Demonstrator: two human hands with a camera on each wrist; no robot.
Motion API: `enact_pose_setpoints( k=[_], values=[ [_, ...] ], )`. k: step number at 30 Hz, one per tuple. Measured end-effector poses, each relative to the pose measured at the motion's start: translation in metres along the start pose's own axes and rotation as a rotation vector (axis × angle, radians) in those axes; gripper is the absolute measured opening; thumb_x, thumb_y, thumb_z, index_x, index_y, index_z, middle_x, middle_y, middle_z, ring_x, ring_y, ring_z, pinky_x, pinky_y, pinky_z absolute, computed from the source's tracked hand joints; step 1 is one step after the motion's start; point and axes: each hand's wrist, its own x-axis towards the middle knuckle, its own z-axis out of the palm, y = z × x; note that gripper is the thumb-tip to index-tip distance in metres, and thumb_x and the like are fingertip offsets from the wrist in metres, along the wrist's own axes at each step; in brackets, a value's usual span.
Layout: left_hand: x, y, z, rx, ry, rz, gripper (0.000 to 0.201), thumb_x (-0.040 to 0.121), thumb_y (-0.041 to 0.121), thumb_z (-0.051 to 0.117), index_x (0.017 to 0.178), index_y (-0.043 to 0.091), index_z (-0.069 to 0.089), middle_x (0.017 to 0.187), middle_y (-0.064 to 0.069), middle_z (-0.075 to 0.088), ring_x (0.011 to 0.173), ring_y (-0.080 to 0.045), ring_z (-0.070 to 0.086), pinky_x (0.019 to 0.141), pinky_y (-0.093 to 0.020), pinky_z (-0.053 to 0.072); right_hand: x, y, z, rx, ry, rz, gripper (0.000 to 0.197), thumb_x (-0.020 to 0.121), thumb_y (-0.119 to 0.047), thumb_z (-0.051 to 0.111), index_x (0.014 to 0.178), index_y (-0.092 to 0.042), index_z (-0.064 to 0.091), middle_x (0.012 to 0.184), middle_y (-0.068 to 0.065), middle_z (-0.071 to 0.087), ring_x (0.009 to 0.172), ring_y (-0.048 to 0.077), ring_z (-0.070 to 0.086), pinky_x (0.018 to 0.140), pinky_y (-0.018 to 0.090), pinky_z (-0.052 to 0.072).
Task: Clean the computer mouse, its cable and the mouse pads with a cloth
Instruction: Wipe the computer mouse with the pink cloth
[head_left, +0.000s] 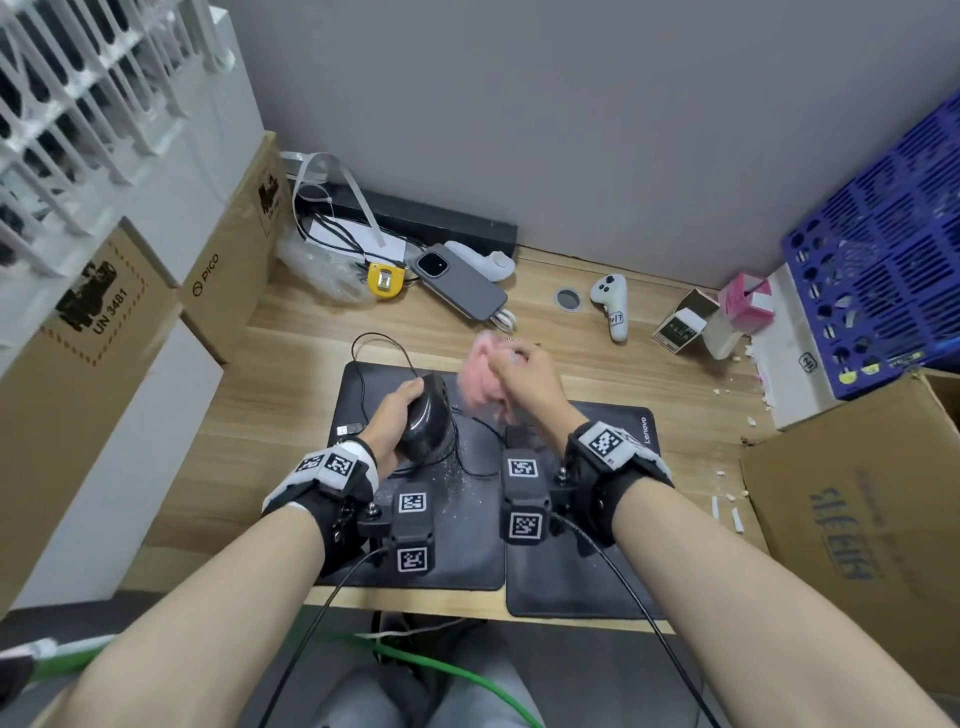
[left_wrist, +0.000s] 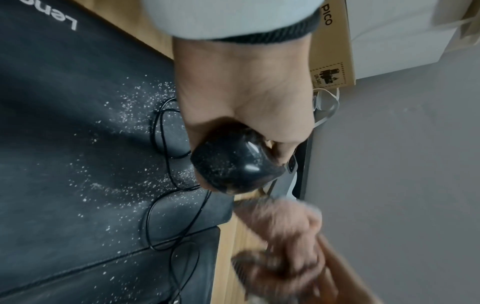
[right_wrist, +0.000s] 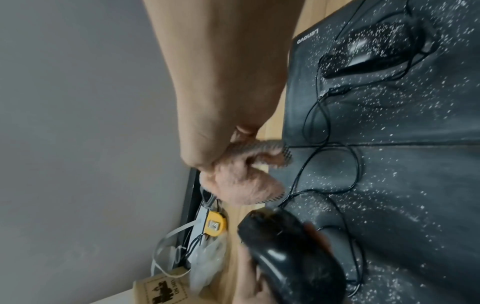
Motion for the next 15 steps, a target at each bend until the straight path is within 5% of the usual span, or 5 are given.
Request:
enact_pose_setpoints(
  k=[4,7,10,13,15],
  values=[
    [-0.003,0.000,0.008,-0.085,0.021,-0.025,0.037,0.100,0.038,0.042,0.109,0.010,0.064,0.094,-0.013,0.068,0.081,-0.025,0.063,0.081,-0.035,0.050,-0.005,-0.016,0.018,-0.088,-0.254,-0.124,0.015,0.091,-0.013,0.055,0.090,-0.022,0.066,0.096,0.003,0.068,0.091,0.018,0.061,0.089,0.035,0.050],
    [-0.001,0.005,0.010,-0.222,0.067,-0.086,0.041,0.099,0.042,0.040,0.110,0.010,0.064,0.091,-0.012,0.069,0.078,-0.025,0.065,0.068,-0.032,0.054,-0.010,-0.006,0.026,-0.168,-0.305,-0.208,0.016,0.082,-0.013,0.070,0.079,-0.026,0.062,0.079,-0.007,0.064,0.075,0.010,0.057,0.080,0.034,0.048],
    [-0.005,0.015,0.014,-0.332,-0.001,-0.107,0.049,0.101,0.043,0.033,0.102,0.004,0.063,0.087,-0.016,0.069,0.081,-0.028,0.063,0.056,-0.032,0.056,-0.016,-0.003,0.023,-0.182,-0.353,-0.271,0.028,0.070,-0.018,0.084,0.092,-0.015,0.066,0.086,-0.004,0.066,0.076,0.010,0.056,0.076,0.031,0.046],
    [-0.009,0.023,0.023,-0.410,0.019,-0.098,0.044,0.102,0.032,0.030,0.089,0.002,0.058,0.083,-0.021,0.063,0.079,-0.032,0.057,0.046,-0.034,0.054,-0.021,-0.007,0.020,-0.244,-0.451,-0.306,0.033,0.065,-0.019,0.088,0.083,-0.014,0.061,0.088,-0.001,0.064,0.079,0.012,0.055,0.073,0.030,0.043],
    [-0.010,0.025,0.029,-0.399,-0.003,-0.118,0.045,0.101,0.029,0.031,0.082,0.000,0.059,0.070,-0.020,0.066,0.075,-0.032,0.056,0.049,-0.032,0.054,-0.019,-0.009,0.016,-0.251,-0.433,-0.286,0.035,0.063,-0.022,0.089,0.076,-0.019,0.056,0.086,0.001,0.066,0.078,0.015,0.058,0.073,0.032,0.046]
  ],
)
